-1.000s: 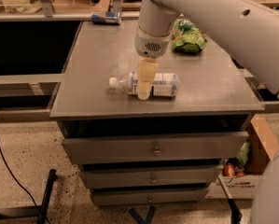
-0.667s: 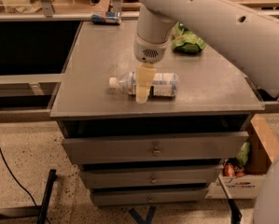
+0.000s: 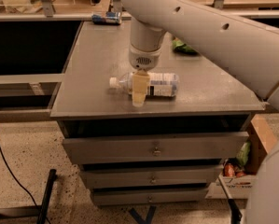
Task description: Place blue plastic bottle upright
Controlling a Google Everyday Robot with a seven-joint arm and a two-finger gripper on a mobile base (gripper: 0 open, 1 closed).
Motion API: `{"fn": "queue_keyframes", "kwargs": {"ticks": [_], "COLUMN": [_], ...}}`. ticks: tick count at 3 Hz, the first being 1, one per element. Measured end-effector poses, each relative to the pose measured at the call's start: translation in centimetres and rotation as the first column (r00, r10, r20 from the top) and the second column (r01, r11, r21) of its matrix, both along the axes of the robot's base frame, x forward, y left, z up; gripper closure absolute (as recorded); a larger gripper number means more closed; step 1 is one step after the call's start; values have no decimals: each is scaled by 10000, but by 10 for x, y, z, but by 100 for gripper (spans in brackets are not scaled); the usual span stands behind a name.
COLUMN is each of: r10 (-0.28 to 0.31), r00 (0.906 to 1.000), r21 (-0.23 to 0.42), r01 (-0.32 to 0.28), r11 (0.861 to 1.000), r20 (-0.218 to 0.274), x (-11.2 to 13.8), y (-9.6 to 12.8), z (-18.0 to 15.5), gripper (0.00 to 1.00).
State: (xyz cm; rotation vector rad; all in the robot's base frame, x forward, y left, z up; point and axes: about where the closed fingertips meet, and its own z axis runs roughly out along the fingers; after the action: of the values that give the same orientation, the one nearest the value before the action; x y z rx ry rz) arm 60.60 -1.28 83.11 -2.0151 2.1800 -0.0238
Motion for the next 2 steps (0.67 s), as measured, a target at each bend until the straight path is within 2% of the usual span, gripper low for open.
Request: {"fn": "queue_keyframes", "kwargs": {"ticks": [2], "r10": [19], "r00": [9992], "r21": [-595], "r01": [-43], "r11": [9982], "r20": [-403], "x": [-7], "y": [10], "z": [-6], "gripper": [55]}}
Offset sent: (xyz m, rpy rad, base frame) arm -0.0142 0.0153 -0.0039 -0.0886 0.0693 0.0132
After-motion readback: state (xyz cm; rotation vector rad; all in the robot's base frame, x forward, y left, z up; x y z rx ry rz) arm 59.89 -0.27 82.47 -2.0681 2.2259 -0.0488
